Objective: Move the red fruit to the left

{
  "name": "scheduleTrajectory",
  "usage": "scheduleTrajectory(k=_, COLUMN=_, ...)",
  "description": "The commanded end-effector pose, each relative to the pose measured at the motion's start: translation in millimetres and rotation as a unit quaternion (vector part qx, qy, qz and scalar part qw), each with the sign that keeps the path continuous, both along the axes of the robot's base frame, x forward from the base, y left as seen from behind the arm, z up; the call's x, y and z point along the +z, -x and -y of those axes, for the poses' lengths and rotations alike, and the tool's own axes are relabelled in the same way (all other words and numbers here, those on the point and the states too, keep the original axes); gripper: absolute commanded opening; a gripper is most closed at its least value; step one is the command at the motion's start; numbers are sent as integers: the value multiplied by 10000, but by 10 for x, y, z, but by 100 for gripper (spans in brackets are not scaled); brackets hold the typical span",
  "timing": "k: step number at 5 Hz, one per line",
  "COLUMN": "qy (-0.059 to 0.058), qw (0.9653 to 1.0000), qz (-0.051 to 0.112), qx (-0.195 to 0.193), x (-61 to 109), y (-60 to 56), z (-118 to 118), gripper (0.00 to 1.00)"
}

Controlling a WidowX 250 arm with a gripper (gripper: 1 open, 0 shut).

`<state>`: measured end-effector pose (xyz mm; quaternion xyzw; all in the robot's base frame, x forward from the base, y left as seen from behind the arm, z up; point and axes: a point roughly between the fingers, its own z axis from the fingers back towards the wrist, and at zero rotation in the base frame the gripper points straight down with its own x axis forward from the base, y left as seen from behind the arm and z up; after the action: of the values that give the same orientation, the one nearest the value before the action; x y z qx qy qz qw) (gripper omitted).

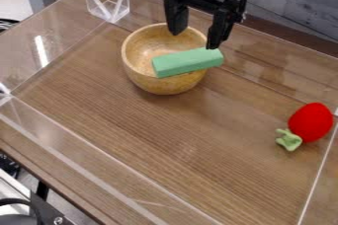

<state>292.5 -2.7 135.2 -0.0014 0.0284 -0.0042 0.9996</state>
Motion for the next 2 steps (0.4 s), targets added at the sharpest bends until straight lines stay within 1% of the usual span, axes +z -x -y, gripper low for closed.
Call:
scheduleTrajectory(k=1, qy=29, qw=9998, qz=-138, qx=-111, x=-110, y=26, z=47, gripper=100)
scheduleTrajectory(k=2, qy=68, qw=9996, qz=-235, qx=-131, x=-168, y=-37, z=191, gripper=100)
